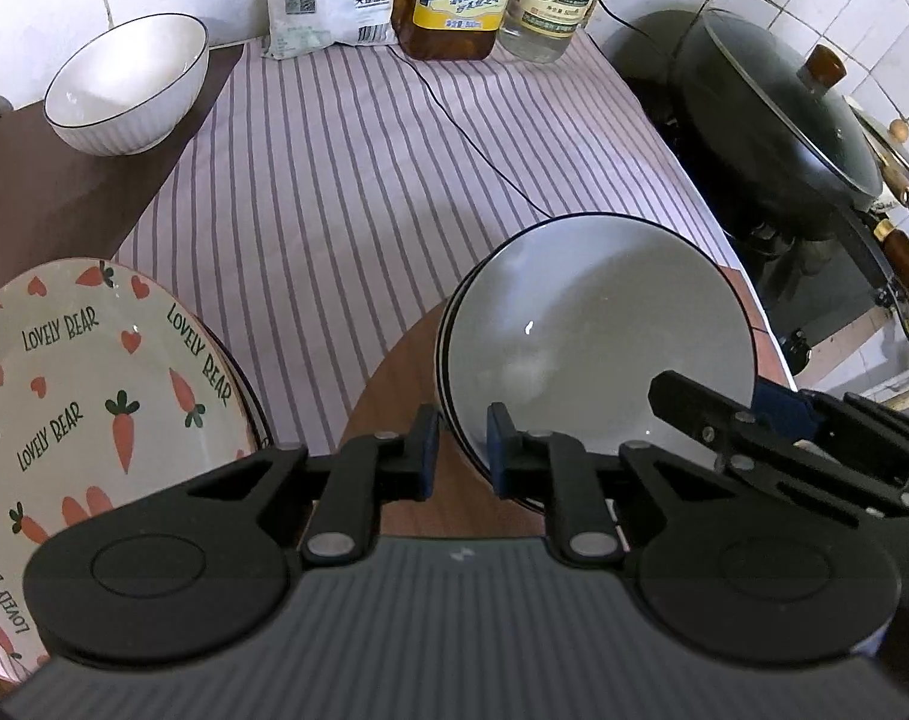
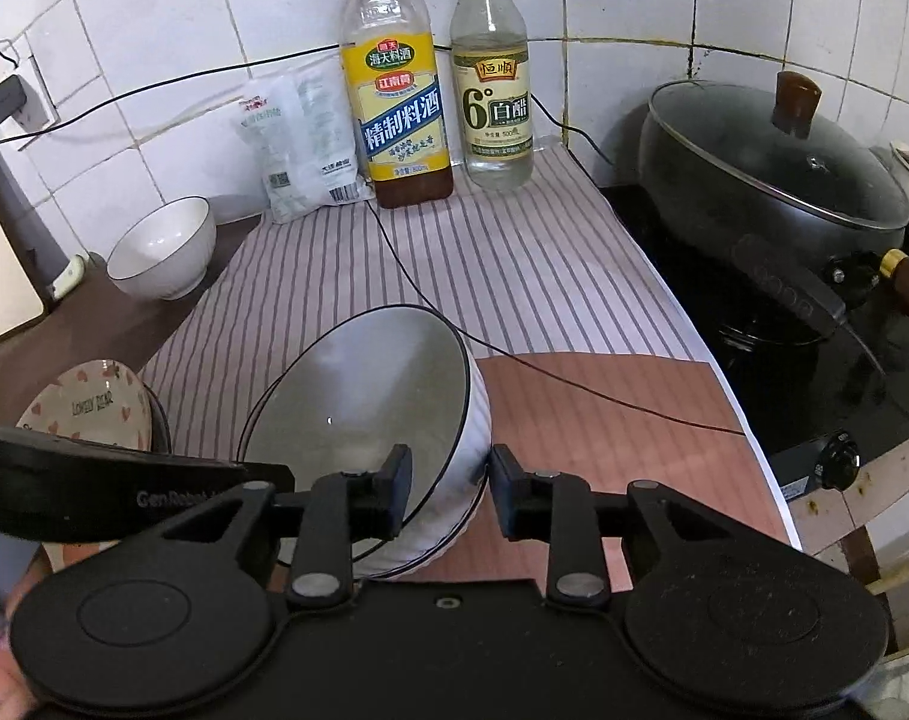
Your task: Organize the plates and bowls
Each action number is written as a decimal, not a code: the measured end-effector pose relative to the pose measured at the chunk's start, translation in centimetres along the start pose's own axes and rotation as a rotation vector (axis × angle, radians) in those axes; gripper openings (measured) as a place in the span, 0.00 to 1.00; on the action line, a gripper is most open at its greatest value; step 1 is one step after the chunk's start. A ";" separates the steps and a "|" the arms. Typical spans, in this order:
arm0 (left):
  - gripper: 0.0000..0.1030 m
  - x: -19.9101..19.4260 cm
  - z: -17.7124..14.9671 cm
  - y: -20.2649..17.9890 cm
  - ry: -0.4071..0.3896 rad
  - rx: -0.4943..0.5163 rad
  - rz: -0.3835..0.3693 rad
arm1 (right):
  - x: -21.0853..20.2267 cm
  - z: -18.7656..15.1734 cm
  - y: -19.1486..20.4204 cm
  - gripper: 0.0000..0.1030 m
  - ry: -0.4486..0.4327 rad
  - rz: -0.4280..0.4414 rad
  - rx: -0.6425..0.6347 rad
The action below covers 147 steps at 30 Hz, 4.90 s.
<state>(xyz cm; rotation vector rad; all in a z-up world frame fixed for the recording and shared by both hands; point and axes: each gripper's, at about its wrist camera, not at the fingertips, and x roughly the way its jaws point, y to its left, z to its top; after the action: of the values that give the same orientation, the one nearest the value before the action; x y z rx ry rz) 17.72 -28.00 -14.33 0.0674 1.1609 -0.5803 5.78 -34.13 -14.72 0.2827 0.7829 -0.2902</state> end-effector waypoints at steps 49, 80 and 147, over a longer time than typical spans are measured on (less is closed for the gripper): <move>0.42 -9.8 2.4 19.8 -0.345 -0.060 0.057 | 3.6 2.7 17.9 0.69 -0.251 0.254 -0.276; 0.21 3.6 12.3 27.7 -0.206 -0.171 -0.055 | 19.7 10.5 22.2 0.92 0.029 0.281 -0.255; 0.21 -1.2 0.1 0.8 -0.045 0.188 -0.071 | -1.8 -2.9 5.6 0.92 -0.167 0.016 -0.122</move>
<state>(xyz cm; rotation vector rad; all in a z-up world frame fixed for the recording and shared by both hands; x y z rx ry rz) 17.88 -26.90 -13.44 0.1736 1.0657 -0.7502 4.68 -27.63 -14.60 0.1473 0.6302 -0.2466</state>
